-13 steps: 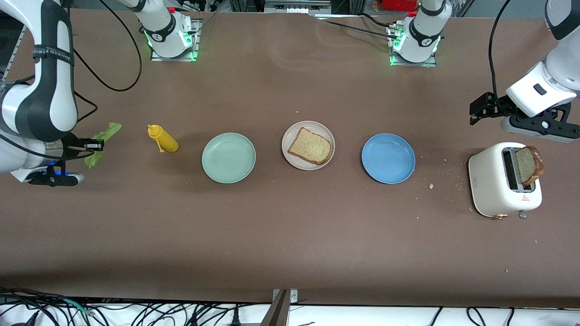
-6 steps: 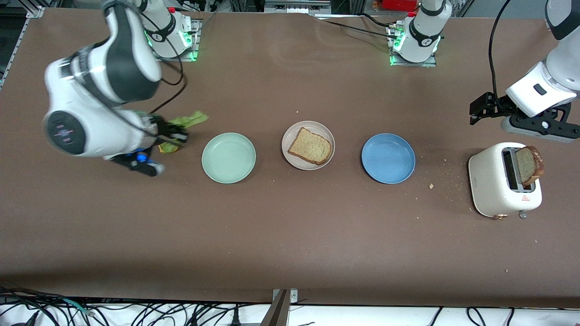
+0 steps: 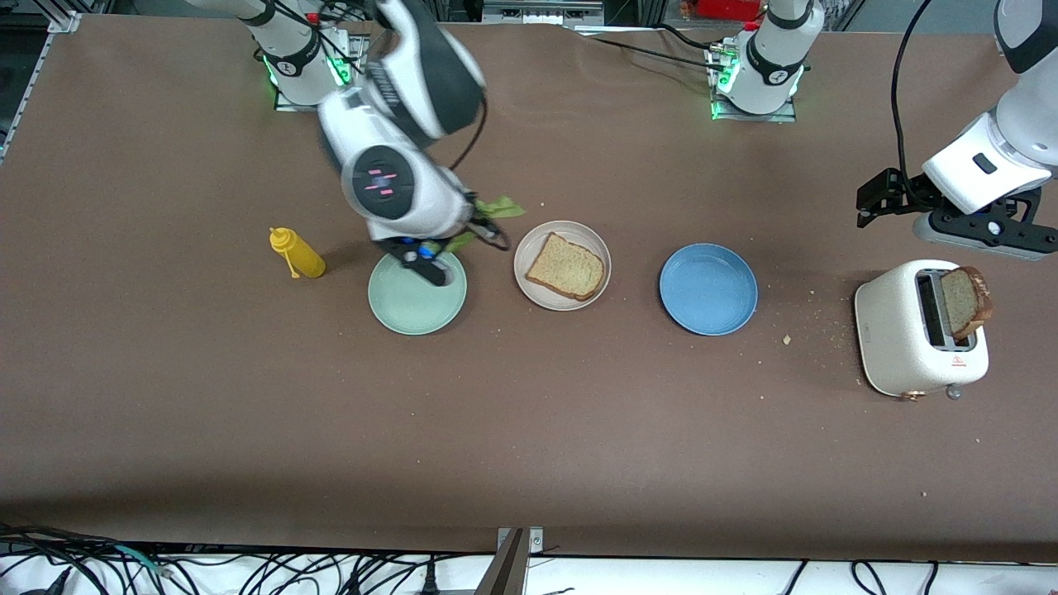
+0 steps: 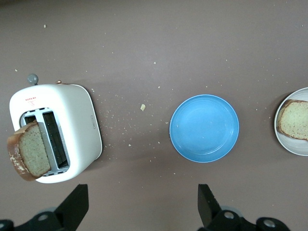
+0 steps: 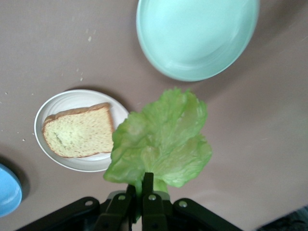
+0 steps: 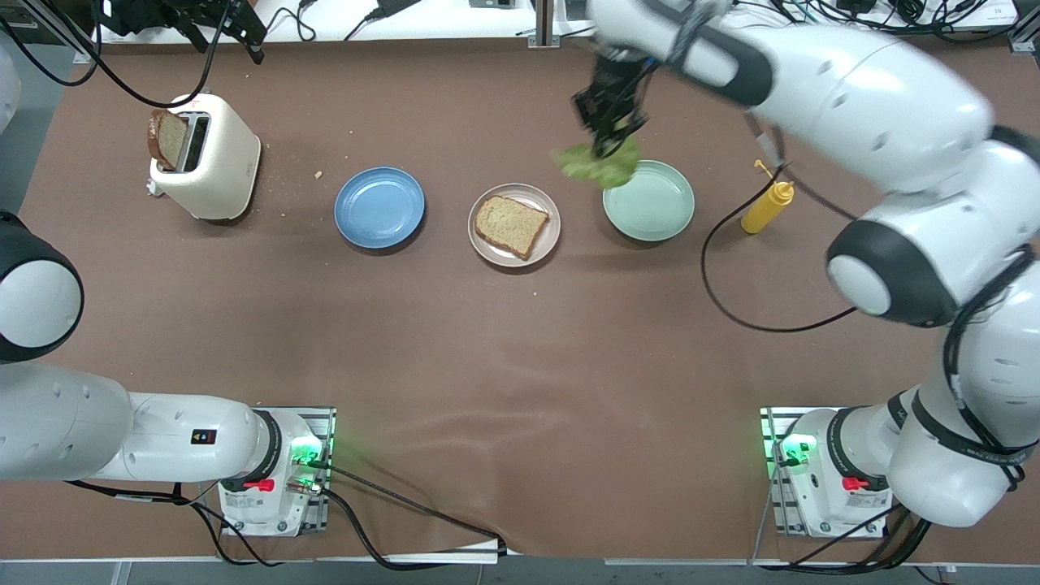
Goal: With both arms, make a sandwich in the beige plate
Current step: 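Carry the lettuce leaf with the right gripper over the beige plate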
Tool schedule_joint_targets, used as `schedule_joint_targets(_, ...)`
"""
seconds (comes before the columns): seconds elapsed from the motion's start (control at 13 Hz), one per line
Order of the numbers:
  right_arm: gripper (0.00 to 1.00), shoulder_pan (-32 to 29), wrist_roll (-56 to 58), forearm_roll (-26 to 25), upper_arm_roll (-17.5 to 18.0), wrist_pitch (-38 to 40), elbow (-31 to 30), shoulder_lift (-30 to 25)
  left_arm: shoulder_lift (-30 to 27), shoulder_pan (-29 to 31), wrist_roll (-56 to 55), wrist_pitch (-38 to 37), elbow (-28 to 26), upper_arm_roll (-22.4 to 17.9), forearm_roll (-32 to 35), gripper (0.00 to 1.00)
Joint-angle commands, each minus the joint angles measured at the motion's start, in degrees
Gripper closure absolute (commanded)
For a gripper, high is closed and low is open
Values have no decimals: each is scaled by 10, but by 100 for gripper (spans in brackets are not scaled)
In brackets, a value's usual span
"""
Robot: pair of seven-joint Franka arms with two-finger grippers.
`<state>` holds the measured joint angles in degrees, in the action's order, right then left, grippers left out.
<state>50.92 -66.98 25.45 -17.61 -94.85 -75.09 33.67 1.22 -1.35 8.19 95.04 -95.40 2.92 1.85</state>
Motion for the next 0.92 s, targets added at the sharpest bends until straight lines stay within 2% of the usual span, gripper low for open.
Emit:
schedule_joint_targets(0.0, 100, 30, -54, 47, -8, -47, 12, 54, -3, 2, -3, -6, -1, 0, -9, 0)
schedule_joint_targets(0.31, 100, 60, -63, 102, -8, -119, 12, 109, -3, 2, -2, -6, 0, 0, -9, 0)
schedule_joint_targets(0.54, 100, 70, -63, 108, -8, -168, 13, 137, 2, 3, 1, -6, 0, -2, -9, 0)
schedule_joint_targets(0.85, 100, 70, -63, 108, 9, -211, 13, 160, 14, 5, 0, -6, 2, -3, -9, 0)
